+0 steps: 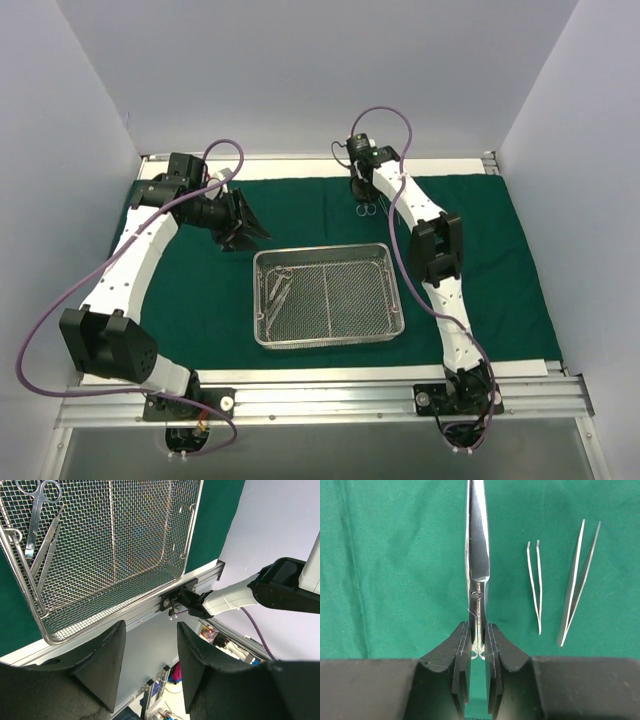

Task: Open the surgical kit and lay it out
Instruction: Place the medical item in the surgical kit.

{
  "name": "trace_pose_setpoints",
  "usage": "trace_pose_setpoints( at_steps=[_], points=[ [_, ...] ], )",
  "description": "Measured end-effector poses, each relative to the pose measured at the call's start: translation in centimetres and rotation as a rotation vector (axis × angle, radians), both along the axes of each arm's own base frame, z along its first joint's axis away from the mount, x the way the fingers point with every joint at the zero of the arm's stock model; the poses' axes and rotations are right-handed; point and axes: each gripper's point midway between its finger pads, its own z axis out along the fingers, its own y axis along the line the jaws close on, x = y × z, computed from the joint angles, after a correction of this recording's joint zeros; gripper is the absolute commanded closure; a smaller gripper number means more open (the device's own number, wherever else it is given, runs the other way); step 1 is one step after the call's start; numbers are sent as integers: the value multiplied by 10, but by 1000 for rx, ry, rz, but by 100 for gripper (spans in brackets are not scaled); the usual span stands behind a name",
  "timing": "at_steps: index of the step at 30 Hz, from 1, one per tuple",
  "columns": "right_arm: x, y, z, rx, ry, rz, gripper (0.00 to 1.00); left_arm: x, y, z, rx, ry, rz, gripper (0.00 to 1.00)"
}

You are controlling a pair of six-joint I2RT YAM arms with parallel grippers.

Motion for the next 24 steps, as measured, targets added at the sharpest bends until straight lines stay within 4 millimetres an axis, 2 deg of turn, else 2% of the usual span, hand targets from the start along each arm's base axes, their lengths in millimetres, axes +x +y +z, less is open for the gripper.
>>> trace_pose_setpoints(
  at_steps=[6, 13, 16, 19, 24],
  points=[
    [3, -6, -4, 12, 14, -18, 100, 1, -2, -4, -6, 19, -7, 46],
    [2, -10, -34, 13, 75, -21, 97, 0, -4, -3, -13, 22, -14, 46],
    [1, -11, -41, 16, 90, -22, 97, 0, -4, -3, -15, 22, -16, 46],
    [4, -12, -42, 26, 88, -26, 97, -1, -4, -3, -15, 23, -16, 46],
    [5, -12, -42, 46, 92, -29, 88, -2, -5, -3, -15, 26, -18, 46]
  ],
)
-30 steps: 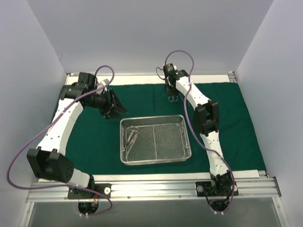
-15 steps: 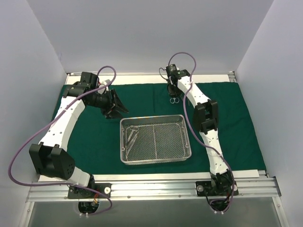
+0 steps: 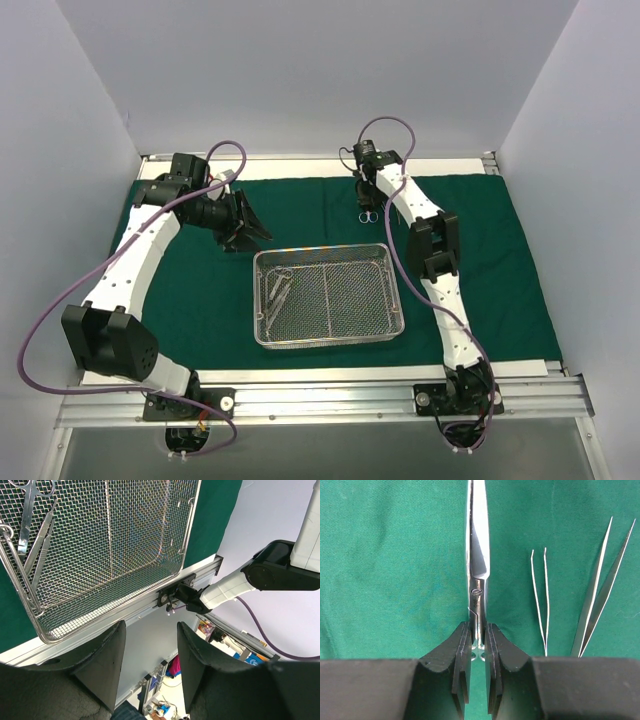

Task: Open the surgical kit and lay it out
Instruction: Place the medical item in the surgical kit.

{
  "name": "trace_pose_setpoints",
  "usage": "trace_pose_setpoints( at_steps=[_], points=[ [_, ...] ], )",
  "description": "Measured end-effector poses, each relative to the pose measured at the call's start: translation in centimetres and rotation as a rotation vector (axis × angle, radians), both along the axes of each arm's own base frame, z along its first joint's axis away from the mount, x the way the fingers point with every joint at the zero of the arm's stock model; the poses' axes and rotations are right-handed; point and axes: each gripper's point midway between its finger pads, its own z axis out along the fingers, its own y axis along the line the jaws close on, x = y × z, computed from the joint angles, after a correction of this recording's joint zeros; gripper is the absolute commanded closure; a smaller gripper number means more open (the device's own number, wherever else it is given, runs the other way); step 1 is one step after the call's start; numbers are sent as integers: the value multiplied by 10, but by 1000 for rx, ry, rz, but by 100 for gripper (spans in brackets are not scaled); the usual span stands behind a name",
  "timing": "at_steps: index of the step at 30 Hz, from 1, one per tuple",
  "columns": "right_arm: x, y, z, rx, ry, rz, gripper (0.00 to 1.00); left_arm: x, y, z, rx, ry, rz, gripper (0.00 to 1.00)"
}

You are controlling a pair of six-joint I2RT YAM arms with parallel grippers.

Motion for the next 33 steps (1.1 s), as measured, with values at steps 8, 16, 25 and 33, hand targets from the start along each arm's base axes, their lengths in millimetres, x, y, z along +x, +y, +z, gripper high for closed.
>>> trace_pose_setpoints(
  at_steps=[8, 16, 25, 33],
  points=[
    [0, 2, -3, 11, 6, -4, 80, -3, -6, -4, 3, 20, -23, 46],
    [0, 3, -11, 11, 14, -8, 72, -11, -13, -9, 14, 43, -57, 43],
    [12, 7, 13, 35, -43, -16, 68, -12, -21, -6, 102, -32, -115, 46],
    [-16, -1, 120, 126, -163, -9, 66, -19, -43, -68, 426, -159, -271, 49]
  ],
)
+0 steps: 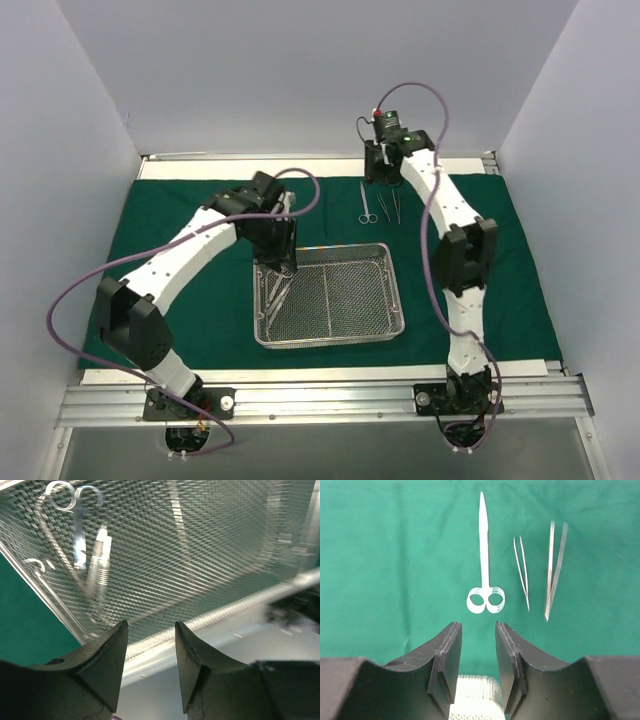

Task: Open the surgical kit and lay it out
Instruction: Place the medical item in the surgical kit, then pick up the medical item from the container.

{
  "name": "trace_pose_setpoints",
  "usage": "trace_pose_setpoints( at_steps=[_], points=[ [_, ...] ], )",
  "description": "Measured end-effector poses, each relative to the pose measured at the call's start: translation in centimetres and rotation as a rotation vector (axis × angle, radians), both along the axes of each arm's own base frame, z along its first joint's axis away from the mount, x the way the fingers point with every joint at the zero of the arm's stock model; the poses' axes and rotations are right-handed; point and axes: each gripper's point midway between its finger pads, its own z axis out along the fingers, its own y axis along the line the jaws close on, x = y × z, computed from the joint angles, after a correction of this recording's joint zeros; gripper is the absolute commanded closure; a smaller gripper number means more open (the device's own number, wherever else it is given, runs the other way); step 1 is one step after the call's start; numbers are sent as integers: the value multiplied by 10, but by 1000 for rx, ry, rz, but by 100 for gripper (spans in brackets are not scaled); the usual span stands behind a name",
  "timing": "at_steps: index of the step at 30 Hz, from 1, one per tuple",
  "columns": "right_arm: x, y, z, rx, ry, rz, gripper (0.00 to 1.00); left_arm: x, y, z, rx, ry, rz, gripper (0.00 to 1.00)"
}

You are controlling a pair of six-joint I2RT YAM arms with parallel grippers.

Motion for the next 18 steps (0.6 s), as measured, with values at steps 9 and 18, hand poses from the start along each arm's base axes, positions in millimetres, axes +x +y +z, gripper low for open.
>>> trace_pose_setpoints(
  at_steps=[9, 18],
  points=[
    [-116, -34, 132, 151, -218, 16, 65, 28, 15, -83, 335, -75, -65, 51],
    [-174, -74, 122, 153, -213, -40, 65, 37, 28, -131, 455, -59, -129, 53]
  ],
)
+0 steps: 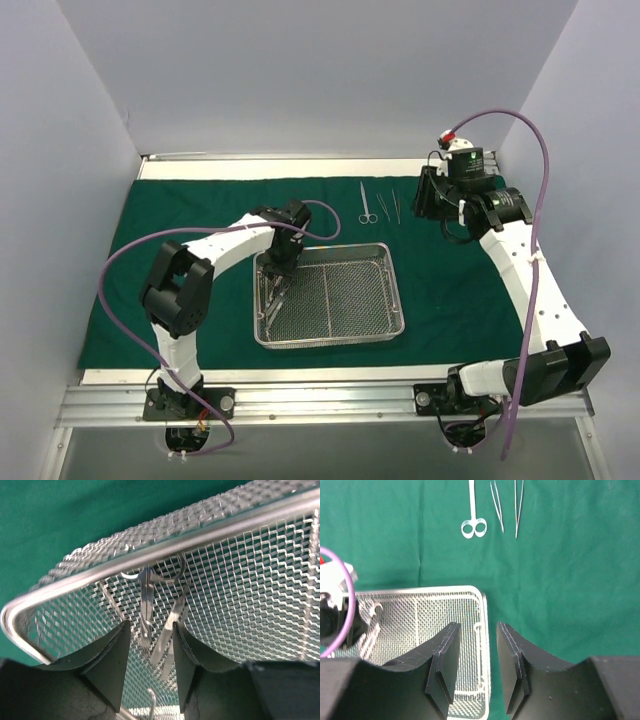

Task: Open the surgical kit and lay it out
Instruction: Pick up the medical item from the container.

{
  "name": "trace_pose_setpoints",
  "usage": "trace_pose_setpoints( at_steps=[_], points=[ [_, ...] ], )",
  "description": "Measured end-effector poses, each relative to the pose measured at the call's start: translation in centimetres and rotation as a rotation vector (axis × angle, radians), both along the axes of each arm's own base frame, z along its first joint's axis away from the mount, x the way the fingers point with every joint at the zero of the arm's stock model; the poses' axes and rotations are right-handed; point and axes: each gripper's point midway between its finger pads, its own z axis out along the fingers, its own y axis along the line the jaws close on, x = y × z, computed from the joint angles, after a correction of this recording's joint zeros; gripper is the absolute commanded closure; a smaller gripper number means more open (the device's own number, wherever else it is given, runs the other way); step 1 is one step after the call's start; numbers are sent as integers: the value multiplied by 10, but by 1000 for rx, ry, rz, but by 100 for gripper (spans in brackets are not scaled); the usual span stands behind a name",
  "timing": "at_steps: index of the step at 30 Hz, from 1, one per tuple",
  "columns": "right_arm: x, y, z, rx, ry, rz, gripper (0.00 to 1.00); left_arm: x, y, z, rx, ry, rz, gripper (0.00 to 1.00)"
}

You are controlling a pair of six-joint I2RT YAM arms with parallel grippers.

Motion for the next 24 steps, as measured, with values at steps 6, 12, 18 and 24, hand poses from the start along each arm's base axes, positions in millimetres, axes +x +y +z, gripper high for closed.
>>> trace_pose_setpoints(
  at_steps=[6, 12, 18, 24],
  points=[
    [-16, -3, -13, -2, 28, 7, 65, 7, 0, -14, 1, 3, -1, 54],
    [-23, -5, 1, 3, -18, 13, 65, 10, 2, -25, -5, -1, 12, 54],
    [-26, -4, 2, 2, -21, 20, 65, 14, 2, -28, -34, 7, 26, 54],
    [-27, 0, 2, -11, -20, 44, 65, 13, 1, -31, -55, 35, 36, 63]
  ],
)
